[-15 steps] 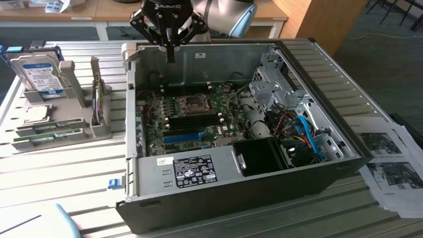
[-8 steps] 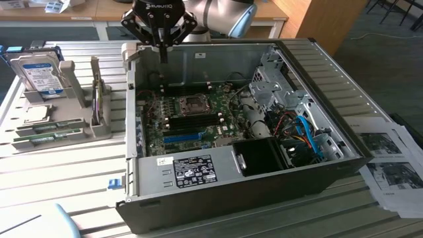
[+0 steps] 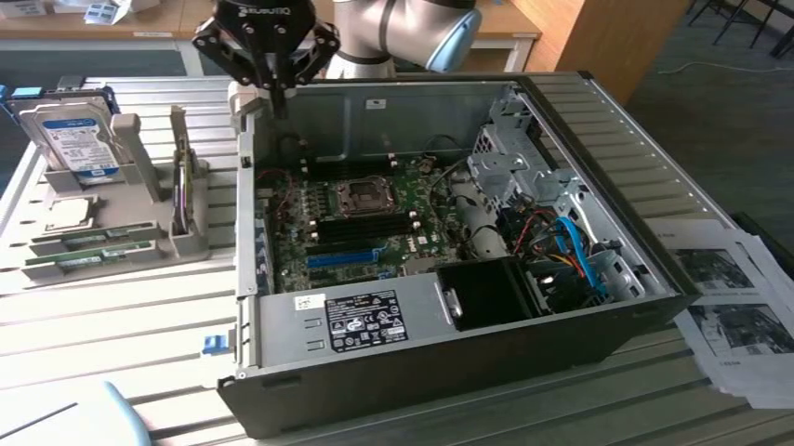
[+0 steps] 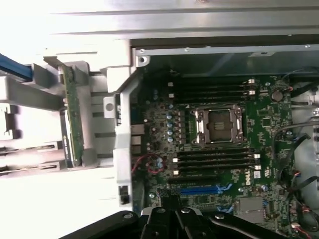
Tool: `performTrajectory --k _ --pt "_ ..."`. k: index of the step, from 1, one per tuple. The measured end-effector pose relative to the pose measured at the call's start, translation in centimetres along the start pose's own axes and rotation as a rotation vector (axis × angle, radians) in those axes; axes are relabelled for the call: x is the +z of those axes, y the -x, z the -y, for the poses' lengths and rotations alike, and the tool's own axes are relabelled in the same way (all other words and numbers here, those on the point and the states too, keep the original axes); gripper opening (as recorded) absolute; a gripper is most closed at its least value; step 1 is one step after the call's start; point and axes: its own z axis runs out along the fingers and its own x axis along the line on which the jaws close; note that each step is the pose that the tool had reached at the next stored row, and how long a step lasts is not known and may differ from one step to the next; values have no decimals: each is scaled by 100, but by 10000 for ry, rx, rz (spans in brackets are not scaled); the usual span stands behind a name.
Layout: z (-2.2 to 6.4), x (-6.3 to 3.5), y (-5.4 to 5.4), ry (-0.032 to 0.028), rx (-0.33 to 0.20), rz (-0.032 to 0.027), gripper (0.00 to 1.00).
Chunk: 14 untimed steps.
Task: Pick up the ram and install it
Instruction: 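Reach for the ram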
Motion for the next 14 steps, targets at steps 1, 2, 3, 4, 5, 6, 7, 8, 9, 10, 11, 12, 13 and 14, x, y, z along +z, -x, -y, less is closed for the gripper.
performTrajectory --k 1,2,3,4,5,6,7,8,9,10,11,12,13,14 --pt "3 -1 -44 0 1 0 9" --pt "6 -1 -87 0 1 0 9" --pt "10 -2 -130 0 -1 0 9" --pt "13 -4 -175 0 0 -1 9" --pt "16 -4 -220 0 1 -1 9" --pt "20 -6 -267 -1 1 -1 9" --pt "23 -6 -311 -1 -1 0 9" --pt "27 -7 -360 0 -1 0 9" --pt "30 -7 -405 0 1 0 9" --pt "33 -8 -448 0 1 0 9" --pt "37 -9 -491 0 0 -1 9" --pt "40 -10 -533 0 0 -1 9" --pt "43 -10 -573 0 1 0 9" --pt "46 -11 -617 0 1 0 9"
